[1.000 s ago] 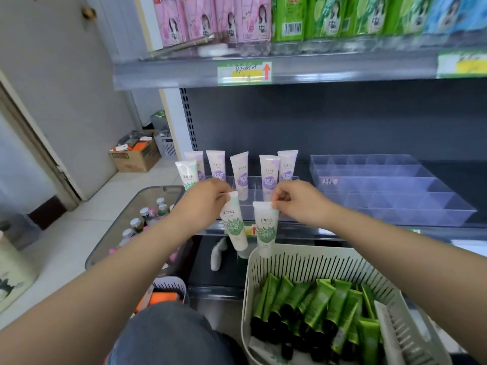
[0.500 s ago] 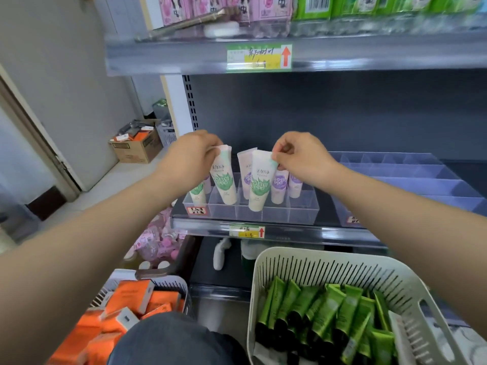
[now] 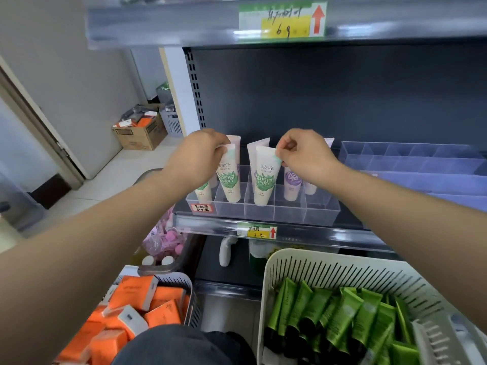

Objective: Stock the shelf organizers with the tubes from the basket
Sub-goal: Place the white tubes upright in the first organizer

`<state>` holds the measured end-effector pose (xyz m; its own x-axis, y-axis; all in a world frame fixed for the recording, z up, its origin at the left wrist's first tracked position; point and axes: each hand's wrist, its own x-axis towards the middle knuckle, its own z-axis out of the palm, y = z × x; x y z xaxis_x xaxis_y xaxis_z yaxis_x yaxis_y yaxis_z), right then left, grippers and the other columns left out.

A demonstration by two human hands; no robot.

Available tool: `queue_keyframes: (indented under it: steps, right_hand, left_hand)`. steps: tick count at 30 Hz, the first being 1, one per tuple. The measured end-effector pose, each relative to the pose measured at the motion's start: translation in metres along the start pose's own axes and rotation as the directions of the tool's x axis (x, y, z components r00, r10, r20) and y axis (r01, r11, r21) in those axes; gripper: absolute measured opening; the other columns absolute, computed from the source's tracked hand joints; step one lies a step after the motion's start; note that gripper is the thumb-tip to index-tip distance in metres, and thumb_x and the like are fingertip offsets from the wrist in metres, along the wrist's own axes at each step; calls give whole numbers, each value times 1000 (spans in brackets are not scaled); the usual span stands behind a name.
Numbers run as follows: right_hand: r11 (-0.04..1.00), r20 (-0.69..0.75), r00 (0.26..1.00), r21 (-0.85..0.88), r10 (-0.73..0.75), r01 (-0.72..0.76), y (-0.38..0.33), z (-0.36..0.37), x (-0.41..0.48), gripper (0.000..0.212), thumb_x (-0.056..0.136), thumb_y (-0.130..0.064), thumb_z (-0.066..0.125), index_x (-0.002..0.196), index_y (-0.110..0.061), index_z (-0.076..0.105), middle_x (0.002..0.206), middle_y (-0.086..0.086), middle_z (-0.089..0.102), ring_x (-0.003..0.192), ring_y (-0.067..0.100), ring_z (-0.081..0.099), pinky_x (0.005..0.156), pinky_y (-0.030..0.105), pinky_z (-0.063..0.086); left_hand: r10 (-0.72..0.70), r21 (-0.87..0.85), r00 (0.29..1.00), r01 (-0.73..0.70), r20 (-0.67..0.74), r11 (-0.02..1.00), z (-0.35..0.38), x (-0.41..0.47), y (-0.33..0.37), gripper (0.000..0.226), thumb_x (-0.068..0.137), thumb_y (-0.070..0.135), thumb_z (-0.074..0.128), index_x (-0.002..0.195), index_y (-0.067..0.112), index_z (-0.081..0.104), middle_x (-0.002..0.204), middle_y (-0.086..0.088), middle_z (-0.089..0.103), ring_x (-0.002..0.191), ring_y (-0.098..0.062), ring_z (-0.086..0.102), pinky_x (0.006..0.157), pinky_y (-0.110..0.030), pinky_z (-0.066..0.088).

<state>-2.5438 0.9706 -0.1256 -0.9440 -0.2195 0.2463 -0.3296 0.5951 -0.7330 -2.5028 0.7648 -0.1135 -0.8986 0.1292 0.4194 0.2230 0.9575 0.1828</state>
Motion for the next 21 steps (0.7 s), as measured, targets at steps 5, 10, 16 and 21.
queue_keyframes:
  steps: [5,10,16,21]
  right_hand:
    - [1000,30,999,-26,12,-11,11,14,7,13,85,-9,57,76,-19,58,81,-1,65,81,21,66,74,32,54]
    - [999,36,999,-33,17,-16,14,23,15,19,86,-11,57,72,-24,54,77,-5,61,81,19,65,69,25,48]
    - [1000,33,999,-21,-5,6,10,30,20,10,86,-10,56,80,-17,58,82,-3,61,83,20,64,78,31,53]
    - [999,21,999,-28,-27,27,8,33,21,8,86,-11,57,82,-18,59,79,-6,59,77,15,59,76,29,51]
  left_hand:
    - [0,6,999,0,34,1000,12,7,-7,25,94,9,47,112,6,65,114,-15,62,103,-32,57,85,-35,45]
    - [9,30,998,-11,66,999,21,10,-14,26,95,9,46,113,7,65,114,-14,63,102,-33,57,86,-39,47]
    - [22,52,996,-26,83,998,28,12,-18,25,94,8,46,109,7,66,109,-16,63,96,-33,57,79,-37,46]
    - [11,45,997,-14,83,999,29,11,-18,26,94,10,47,112,9,65,112,-15,62,99,-32,57,81,-36,45]
